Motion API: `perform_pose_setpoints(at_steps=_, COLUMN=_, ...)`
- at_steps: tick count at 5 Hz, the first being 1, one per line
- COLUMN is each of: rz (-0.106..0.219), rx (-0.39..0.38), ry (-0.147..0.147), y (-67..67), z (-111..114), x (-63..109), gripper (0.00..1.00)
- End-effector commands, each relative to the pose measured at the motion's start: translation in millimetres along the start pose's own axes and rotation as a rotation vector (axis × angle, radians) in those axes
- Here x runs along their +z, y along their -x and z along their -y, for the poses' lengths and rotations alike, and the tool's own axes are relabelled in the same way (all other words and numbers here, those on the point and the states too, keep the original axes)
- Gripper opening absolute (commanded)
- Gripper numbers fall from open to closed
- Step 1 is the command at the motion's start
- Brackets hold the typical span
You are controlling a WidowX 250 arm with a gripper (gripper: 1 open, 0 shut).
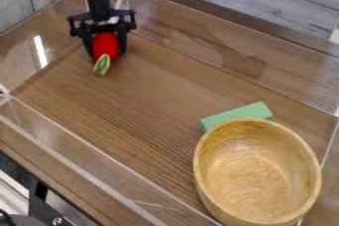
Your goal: Move the red object to the right side of the table
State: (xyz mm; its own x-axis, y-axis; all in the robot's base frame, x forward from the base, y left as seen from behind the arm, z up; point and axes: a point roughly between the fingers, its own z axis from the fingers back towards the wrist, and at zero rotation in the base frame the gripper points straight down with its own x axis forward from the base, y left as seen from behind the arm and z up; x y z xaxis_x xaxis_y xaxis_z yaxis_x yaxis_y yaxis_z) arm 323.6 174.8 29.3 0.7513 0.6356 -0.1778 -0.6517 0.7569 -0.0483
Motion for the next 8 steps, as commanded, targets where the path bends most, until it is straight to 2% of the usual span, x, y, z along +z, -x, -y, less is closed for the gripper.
perform_pose_setpoints(at_steps=1, rz=0.077, rx=-0.002, ry=0.012, y=-10.9, z=-7, x=39.5, gripper=0.0)
perform_pose_setpoints(at_steps=2, rz=0.072, rx=0.091, ry=0.014, y=-8.9, z=-17, x=32.5, gripper=1.0)
perform_pose_setpoints(at_steps=3, rz=0.07, rx=0.183, ry=0.015, y=-6.5, z=-27, x=25.9, gripper=1.0)
perform_pose_setpoints(at_steps=4, rz=0.075, rx=0.239, ry=0.023, y=-14.5, z=-37, x=19.2, gripper=1.0)
perform_pose_setpoints(at_steps=5, rz=0.089, rx=0.283, ry=0.026, y=-16.5, z=-39, x=15.2, gripper=1.0)
perform_pose_setpoints(at_steps=7, rz=0.123, rx=0.174, ry=-0.001, y=-18.7, z=-29, x=21.5, gripper=1.0)
perform_pose_setpoints(at_steps=8, rz=0.136, rx=0.145, ry=-0.009, y=-16.6, z=-32, x=25.6, gripper=1.0)
